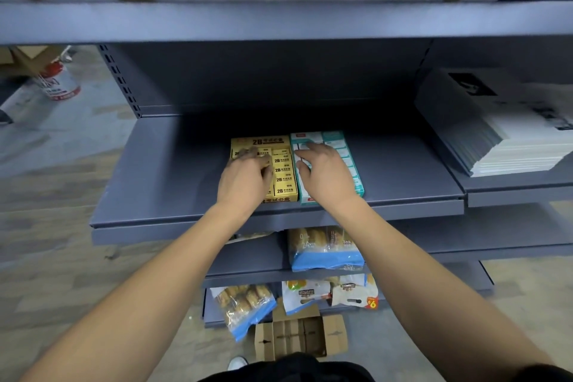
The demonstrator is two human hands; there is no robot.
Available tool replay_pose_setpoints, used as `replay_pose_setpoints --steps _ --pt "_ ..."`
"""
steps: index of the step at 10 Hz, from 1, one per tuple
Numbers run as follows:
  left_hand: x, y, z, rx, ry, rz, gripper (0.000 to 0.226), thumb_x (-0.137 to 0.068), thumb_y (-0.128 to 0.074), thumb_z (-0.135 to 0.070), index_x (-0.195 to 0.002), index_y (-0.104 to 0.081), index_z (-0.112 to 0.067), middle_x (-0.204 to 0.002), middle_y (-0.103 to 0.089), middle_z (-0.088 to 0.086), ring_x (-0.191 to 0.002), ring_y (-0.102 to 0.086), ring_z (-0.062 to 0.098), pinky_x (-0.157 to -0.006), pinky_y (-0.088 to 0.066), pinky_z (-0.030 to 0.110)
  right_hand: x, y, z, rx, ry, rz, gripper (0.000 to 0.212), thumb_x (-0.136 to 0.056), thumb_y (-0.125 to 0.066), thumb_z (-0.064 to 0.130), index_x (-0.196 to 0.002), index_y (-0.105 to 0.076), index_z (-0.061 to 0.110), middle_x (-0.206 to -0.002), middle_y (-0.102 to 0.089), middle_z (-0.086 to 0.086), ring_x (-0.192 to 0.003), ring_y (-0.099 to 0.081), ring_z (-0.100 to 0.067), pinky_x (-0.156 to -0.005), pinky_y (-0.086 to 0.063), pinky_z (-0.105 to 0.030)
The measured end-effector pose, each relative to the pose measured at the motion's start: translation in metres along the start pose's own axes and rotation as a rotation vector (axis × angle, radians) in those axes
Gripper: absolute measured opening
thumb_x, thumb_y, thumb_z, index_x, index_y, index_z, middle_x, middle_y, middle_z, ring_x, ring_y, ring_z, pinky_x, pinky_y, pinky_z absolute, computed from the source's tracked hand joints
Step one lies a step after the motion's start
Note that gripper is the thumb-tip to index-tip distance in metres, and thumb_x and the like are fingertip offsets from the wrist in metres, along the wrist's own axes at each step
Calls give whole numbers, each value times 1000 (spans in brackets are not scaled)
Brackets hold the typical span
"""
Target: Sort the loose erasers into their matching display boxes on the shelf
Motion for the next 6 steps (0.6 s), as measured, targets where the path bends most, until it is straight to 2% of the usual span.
replay_pose_setpoints --steps 3,4,5,6 --pt "11 4 -6 -22 -12 -50 32 -97 -51 -24 -124 -65 -15 -139 -53 10 -127 -49 28 -98 -42 41 5 2 3 5 -20 10 32 -97 -51 24 -126 -64 20 -140 -53 -7 -131 -43 -27 -110 -35 -39" --pt "11 3 -4 -23 -13 -43 32 -96 -52 -28 -124 -65 -19 -141 -52 7 -124 -51 26 -96 -46 39 6 3 2 7 -12 27 32 -97 -51 24 -125 -64 19 -140 -53 -6 -130 -44 -27 -109 -36 -38" --pt "6 10 -3 69 63 -31 36 -95 -53 -35 -126 -63 -20 -141 -52 4 -122 -53 24 -96 -48 38 4 11 10 -50 -40 69 35 -96 -52 29 -129 -61 21 -142 -51 -6 -134 -40 -27 -112 -33 -40" --pt "12 39 -8 247 86 -231 37 -93 -55 -37 -125 -61 -21 -134 -55 -1 -118 -55 19 -95 -45 29 15 46 28 -180 35 -67 35 -94 -56 35 -125 -62 20 -129 -57 -4 -126 -48 -21 -106 -40 -37"
Point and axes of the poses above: each hand's wrist, its own x-axis away from the middle knuckle, its own y-axis out of the back of the hand, z = x × y, the point moved 4 cm from there along -x, towards the middle knuckle
